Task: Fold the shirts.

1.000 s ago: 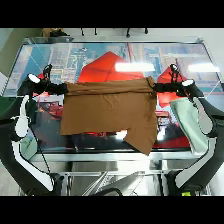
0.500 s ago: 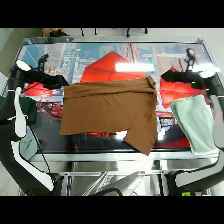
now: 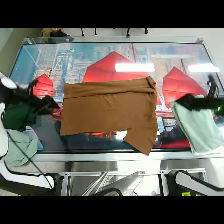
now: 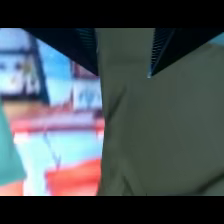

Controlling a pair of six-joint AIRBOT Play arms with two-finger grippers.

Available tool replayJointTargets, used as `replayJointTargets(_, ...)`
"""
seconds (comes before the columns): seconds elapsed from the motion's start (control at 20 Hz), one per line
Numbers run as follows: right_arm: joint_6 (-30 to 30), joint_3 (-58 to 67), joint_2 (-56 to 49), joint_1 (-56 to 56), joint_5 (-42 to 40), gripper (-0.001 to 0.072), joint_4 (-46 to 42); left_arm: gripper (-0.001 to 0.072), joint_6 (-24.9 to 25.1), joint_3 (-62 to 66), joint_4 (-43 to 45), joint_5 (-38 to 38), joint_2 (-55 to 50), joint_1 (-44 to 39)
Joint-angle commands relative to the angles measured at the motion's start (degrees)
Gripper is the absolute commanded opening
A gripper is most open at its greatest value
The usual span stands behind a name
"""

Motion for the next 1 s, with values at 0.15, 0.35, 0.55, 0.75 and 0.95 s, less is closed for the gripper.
replayJointTargets(0.15, 3.7, -19.7, 8.6, -1.8, 1.7, 0.0443, -0.2, 0.0589, 5.0, -22.4, -0.7, 13.9, 5.6, 1.6)
replayJointTargets(0.35, 3.5, -21.2, 7.5, -1.7, 1.5, 0.0443, -0.2, 0.0589, 7.8, -24.4, -6.3, 20.7, 5.5, -2.8)
replayJointTargets(0.55, 1.9, -22.7, 4.7, -1.7, 1.1, 0.0443, -0.6, 0.0413, 8.5, -19.7, -7.5, 21.3, 5.5, -6.4)
replayJointTargets(0.75, 0.7, -24.3, -0.1, -0.6, -1.6, 0.0443, -1.0, 0.0015, 9.0, -16.9, -7.5, 20.5, 5.5, -6.7)
replayJointTargets(0.95, -0.5, -24.9, -6.6, 7.2, -4.3, 0.0442, 1.9, 0.0015, 9.0, -17.0, -7.4, 20.3, 5.5, -6.6)
